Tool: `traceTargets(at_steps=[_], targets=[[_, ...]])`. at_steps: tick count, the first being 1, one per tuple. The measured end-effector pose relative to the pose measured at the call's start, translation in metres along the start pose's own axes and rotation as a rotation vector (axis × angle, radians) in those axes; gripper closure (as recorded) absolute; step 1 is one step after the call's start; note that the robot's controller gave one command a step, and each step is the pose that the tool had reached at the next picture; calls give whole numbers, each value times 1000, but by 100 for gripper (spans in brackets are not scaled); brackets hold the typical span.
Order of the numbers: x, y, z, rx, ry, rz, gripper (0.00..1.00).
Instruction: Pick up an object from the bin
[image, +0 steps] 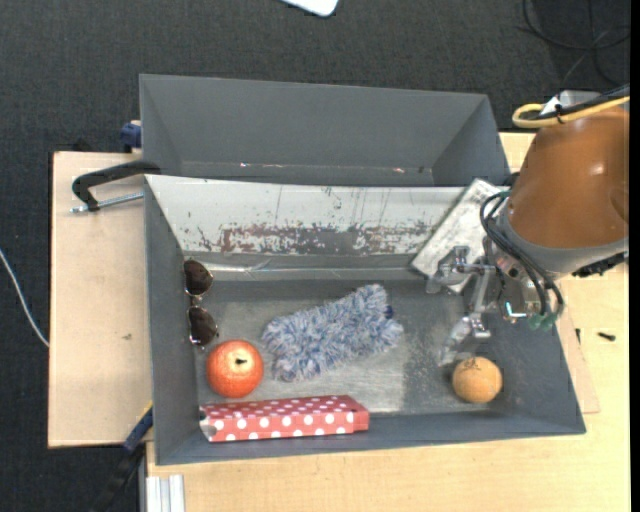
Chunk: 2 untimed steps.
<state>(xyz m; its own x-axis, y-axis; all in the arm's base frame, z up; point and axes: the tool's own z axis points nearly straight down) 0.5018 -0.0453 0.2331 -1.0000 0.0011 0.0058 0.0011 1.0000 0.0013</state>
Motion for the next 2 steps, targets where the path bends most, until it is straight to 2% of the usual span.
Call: traceTargets(at_steps=[1, 2], targets=[[-2, 0, -4, 1, -8, -1, 0], [-19, 17, 28, 2, -14, -69, 0]])
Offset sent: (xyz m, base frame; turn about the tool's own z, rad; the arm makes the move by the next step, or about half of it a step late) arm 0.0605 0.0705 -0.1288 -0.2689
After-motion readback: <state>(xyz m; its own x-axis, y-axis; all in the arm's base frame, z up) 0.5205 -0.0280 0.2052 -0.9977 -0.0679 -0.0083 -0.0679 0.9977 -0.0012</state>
